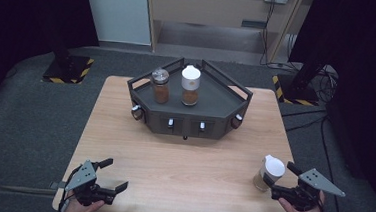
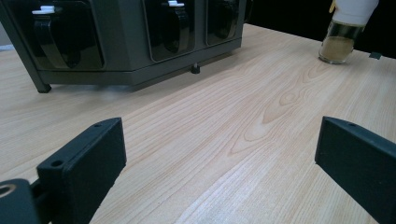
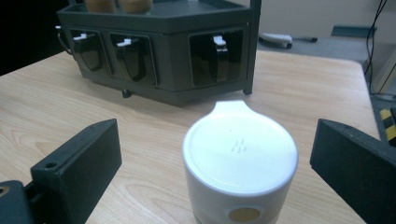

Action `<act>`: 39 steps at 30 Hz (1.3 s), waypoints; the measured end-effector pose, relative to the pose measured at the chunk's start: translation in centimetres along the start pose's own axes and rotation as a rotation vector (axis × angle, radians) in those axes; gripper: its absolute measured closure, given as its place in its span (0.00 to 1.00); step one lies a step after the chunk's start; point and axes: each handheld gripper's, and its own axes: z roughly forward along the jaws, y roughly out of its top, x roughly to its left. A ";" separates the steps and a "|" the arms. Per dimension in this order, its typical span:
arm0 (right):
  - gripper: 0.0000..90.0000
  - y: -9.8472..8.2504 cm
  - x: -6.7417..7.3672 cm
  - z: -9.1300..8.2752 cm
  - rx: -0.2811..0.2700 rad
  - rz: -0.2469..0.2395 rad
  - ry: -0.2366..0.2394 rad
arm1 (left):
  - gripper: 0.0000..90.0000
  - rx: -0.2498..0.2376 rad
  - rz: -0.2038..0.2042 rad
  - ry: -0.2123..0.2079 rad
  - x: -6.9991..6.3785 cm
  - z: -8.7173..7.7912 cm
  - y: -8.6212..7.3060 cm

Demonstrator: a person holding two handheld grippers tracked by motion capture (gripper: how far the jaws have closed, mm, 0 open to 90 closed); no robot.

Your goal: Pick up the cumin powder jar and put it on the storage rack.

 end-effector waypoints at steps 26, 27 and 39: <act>0.33 -0.8 -1.0 2.4 0.072 -0.006 -0.010 | 0.00 -0.055 -0.036 0.020 0.1 -0.6 -0.7; 0.33 -0.7 -0.9 2.4 0.074 -0.010 -0.012 | 0.00 -0.060 -0.038 0.021 0.1 -0.6 -0.7; 0.33 -0.2 -1.0 2.4 0.081 -0.006 -0.008 | 0.00 -0.075 -0.051 0.048 0.0 -0.9 -0.9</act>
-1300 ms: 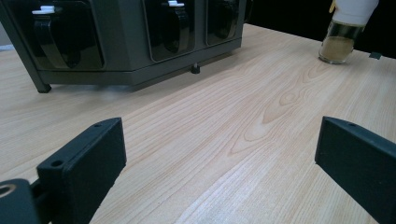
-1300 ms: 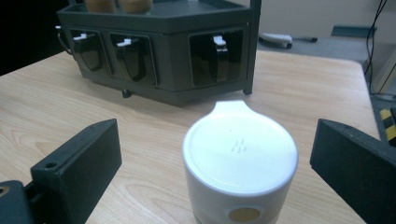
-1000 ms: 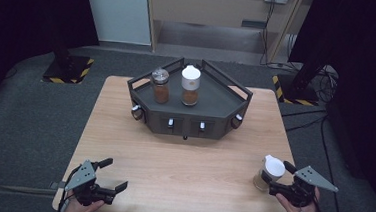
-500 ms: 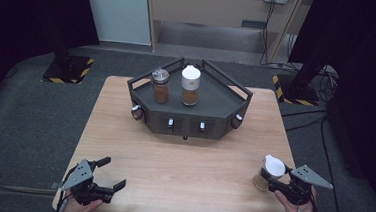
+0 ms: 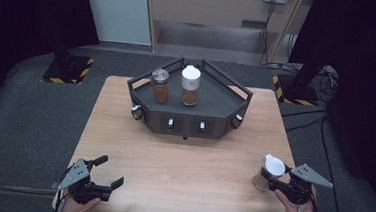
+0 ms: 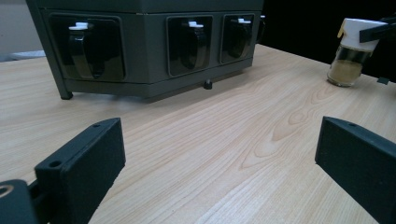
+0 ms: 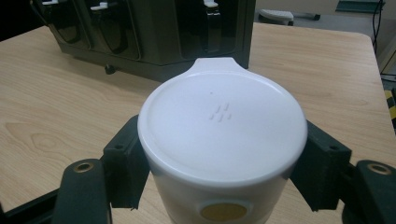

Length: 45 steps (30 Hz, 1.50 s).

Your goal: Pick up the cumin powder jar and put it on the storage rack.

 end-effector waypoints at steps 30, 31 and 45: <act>0.34 9.7 1.6 2.3 -0.014 -0.059 0.050 | 0.01 -0.032 -0.020 0.045 0.1 -0.1 -0.4; 0.34 10.1 1.7 2.5 -0.014 -0.062 0.050 | 0.01 -0.032 -0.021 0.045 0.1 -0.1 -0.4; 0.34 17.2 3.5 6.1 -0.006 -0.073 0.064 | 0.01 -0.025 -0.017 0.035 0.2 0.0 -0.4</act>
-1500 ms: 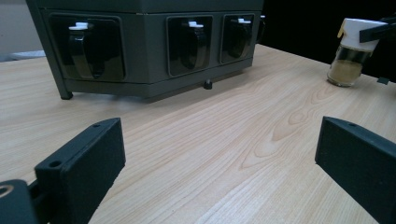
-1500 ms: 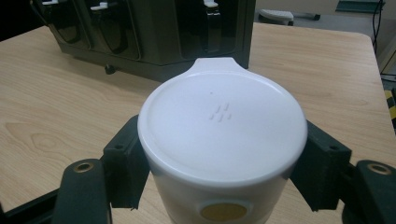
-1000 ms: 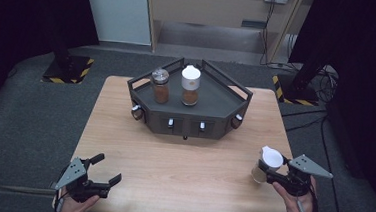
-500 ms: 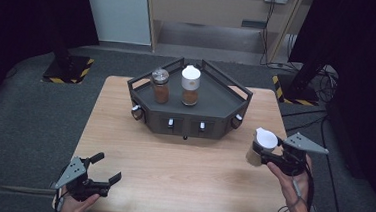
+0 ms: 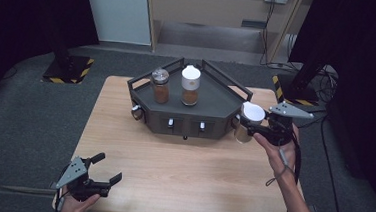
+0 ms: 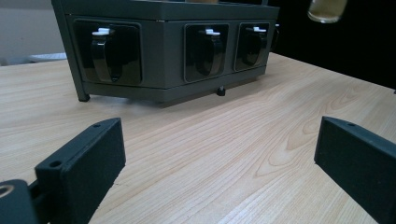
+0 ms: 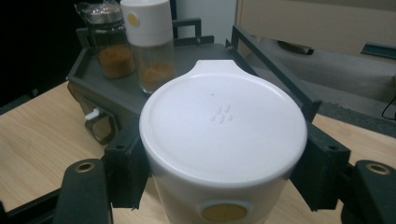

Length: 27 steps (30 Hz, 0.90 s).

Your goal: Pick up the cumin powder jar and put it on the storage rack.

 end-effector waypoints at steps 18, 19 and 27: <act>0.34 7.2 2.0 5.6 0.011 -0.019 -0.029 | 0.01 0.005 -0.001 -0.006 0.1 0.0 0.0; 0.34 7.5 2.2 6.0 0.013 -0.020 -0.033 | 0.01 0.005 -0.002 -0.005 0.1 0.0 0.0; 0.34 8.8 2.5 8.8 0.028 0.001 -0.059 | 0.01 0.005 -0.004 -0.005 0.1 0.0 0.0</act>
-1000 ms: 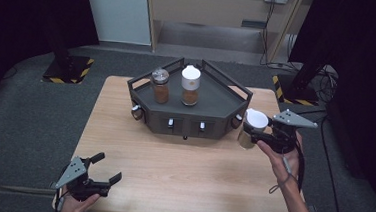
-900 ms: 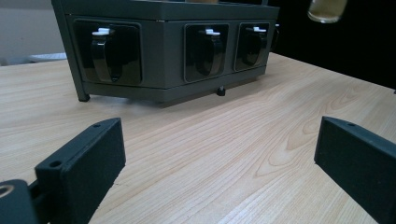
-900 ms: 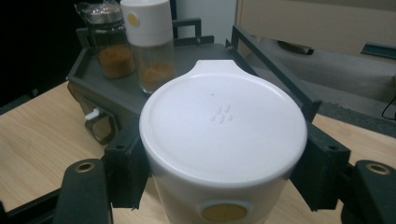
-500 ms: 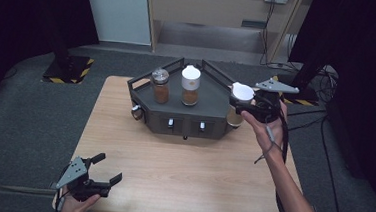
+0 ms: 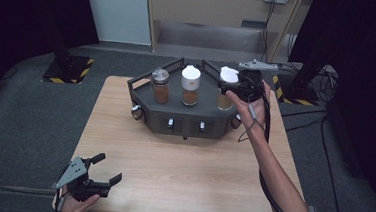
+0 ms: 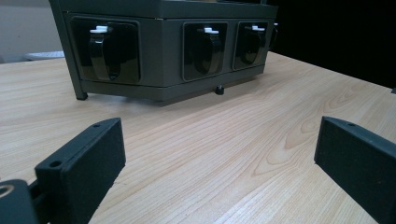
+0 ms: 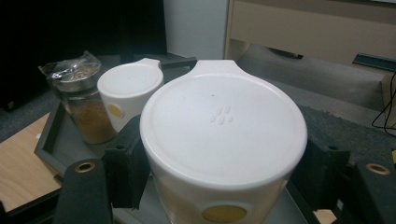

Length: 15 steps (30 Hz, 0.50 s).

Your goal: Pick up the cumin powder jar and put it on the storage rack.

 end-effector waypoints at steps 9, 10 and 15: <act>0.34 0.5 -0.1 2.4 0.004 0.036 -0.044 | 0.01 -0.002 -0.006 0.001 0.1 0.0 -0.1; 0.34 0.5 0.0 2.9 0.002 0.042 -0.057 | 0.01 -0.002 -0.009 0.002 0.1 0.0 -0.1; 0.34 0.4 0.2 3.9 0.002 0.050 -0.075 | 0.01 -0.004 -0.013 0.003 0.1 0.0 -0.1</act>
